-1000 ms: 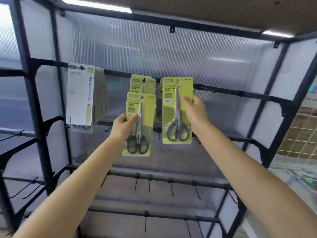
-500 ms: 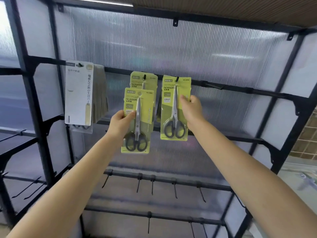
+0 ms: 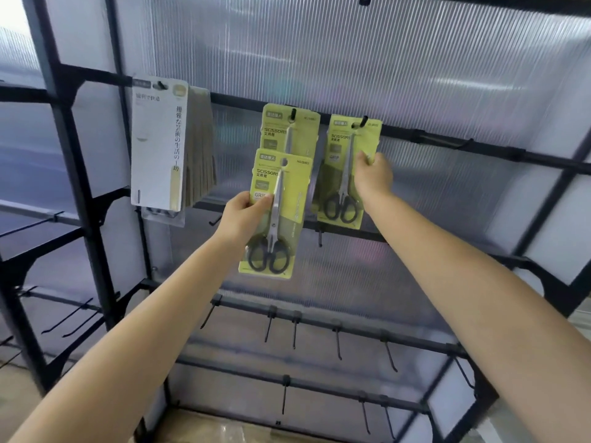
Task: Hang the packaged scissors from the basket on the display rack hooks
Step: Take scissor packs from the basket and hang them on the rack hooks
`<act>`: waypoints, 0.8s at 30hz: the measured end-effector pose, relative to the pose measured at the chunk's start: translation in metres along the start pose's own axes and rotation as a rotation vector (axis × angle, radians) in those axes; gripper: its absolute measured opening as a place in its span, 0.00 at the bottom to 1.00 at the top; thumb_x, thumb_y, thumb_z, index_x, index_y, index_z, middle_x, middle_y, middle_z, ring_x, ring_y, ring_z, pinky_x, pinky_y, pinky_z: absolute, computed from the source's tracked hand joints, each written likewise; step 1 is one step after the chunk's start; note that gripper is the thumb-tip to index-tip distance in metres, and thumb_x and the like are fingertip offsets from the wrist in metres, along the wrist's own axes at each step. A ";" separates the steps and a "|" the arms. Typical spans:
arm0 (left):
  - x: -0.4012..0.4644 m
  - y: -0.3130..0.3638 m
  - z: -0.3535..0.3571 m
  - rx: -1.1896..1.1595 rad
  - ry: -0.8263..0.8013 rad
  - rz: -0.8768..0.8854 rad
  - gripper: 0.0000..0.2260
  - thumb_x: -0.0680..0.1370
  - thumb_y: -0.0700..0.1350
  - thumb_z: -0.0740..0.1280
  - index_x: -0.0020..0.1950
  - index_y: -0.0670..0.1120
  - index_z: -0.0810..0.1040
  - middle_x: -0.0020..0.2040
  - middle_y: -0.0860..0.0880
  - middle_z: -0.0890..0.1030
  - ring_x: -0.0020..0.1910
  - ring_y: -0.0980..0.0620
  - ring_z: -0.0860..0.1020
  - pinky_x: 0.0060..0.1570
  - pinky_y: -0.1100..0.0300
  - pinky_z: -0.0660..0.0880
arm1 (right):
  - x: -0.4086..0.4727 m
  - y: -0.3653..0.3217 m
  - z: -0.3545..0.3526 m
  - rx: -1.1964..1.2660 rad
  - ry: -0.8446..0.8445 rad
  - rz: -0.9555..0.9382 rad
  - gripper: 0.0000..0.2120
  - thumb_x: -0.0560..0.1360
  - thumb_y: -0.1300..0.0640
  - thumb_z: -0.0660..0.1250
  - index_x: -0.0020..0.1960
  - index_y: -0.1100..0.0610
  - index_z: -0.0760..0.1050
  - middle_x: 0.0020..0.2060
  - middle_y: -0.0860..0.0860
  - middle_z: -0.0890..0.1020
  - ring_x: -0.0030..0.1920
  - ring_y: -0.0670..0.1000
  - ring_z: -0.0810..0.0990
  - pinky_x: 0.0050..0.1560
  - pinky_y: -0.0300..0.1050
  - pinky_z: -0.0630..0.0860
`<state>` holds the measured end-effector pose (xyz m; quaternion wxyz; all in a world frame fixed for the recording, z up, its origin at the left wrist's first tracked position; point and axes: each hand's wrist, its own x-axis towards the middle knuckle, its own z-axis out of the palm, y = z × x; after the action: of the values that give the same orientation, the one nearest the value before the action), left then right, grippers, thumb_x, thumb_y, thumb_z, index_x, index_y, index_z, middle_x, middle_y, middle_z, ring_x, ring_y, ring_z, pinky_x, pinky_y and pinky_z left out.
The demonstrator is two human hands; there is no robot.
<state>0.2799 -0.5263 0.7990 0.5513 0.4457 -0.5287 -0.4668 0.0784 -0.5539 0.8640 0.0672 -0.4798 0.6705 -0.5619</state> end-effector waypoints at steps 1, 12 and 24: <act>0.001 0.000 0.001 -0.003 0.002 -0.001 0.07 0.79 0.48 0.64 0.47 0.45 0.76 0.45 0.46 0.78 0.43 0.49 0.76 0.45 0.53 0.78 | 0.003 0.001 0.001 -0.011 -0.001 -0.004 0.11 0.82 0.52 0.54 0.48 0.60 0.64 0.36 0.49 0.69 0.44 0.51 0.69 0.41 0.41 0.61; -0.006 -0.003 0.004 0.034 -0.057 0.020 0.10 0.79 0.48 0.64 0.54 0.42 0.75 0.47 0.45 0.78 0.42 0.50 0.76 0.38 0.58 0.78 | 0.003 0.005 -0.018 -0.064 -0.020 -0.096 0.15 0.79 0.52 0.60 0.61 0.61 0.68 0.49 0.52 0.73 0.50 0.51 0.74 0.47 0.43 0.69; -0.049 -0.013 0.047 0.026 -0.229 -0.004 0.04 0.78 0.47 0.65 0.46 0.48 0.77 0.48 0.45 0.80 0.46 0.47 0.77 0.51 0.49 0.77 | -0.077 0.010 -0.074 -0.166 -0.394 -0.310 0.11 0.79 0.52 0.62 0.58 0.57 0.74 0.51 0.50 0.79 0.52 0.49 0.77 0.52 0.44 0.74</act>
<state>0.2317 -0.4802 0.7796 0.4807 0.3977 -0.5933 -0.5087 0.0673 -0.4484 0.8477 0.0700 -0.6807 0.6070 -0.4041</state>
